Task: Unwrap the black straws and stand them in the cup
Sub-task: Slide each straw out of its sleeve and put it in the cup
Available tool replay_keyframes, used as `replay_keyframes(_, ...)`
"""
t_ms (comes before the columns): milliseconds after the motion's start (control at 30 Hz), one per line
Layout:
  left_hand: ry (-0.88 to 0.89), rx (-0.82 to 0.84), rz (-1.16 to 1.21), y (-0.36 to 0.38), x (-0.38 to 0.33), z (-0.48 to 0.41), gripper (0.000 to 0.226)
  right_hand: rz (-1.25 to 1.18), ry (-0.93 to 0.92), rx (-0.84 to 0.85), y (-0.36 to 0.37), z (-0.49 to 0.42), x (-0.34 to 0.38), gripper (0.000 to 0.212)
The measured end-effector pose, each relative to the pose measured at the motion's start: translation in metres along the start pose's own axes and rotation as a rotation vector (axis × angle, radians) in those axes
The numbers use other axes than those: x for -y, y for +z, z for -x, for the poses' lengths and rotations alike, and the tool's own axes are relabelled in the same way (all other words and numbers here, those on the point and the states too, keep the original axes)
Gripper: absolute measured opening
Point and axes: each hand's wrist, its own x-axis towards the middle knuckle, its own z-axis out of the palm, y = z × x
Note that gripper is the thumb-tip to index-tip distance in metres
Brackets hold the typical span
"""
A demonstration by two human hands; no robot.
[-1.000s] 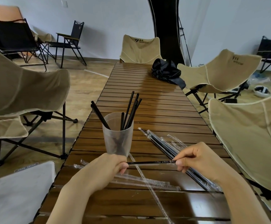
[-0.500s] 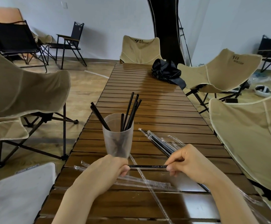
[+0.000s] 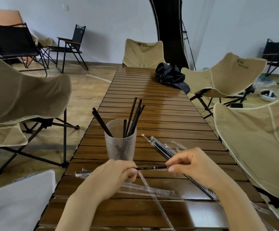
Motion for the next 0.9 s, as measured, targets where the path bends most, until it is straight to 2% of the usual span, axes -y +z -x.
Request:
replay_keyframes(167, 0.012, -0.026, -0.031, 0.000, -0.007, -0.002, 0.033, 0.045, -0.017, 0.056, 0.011, -0.005, 0.007, 0.012)
replay_keyframes(467, 0.057, -0.001, -0.224, 0.000, -0.019, -0.005, 0.027, 0.108, 0.004, 0.018, 0.028, -0.009, 0.009, 0.025)
replay_keyframes(600, 0.042, 0.032, -0.223, 0.002, -0.019, -0.005, 0.028, 0.106, -0.029, -0.010, 0.030, -0.011, 0.012, 0.019)
replay_keyframes(900, 0.062, 0.012, -0.251, 0.011, -0.019, -0.006, 0.026, 0.146, -0.018, 0.077, 0.044, -0.017, 0.013, 0.012)
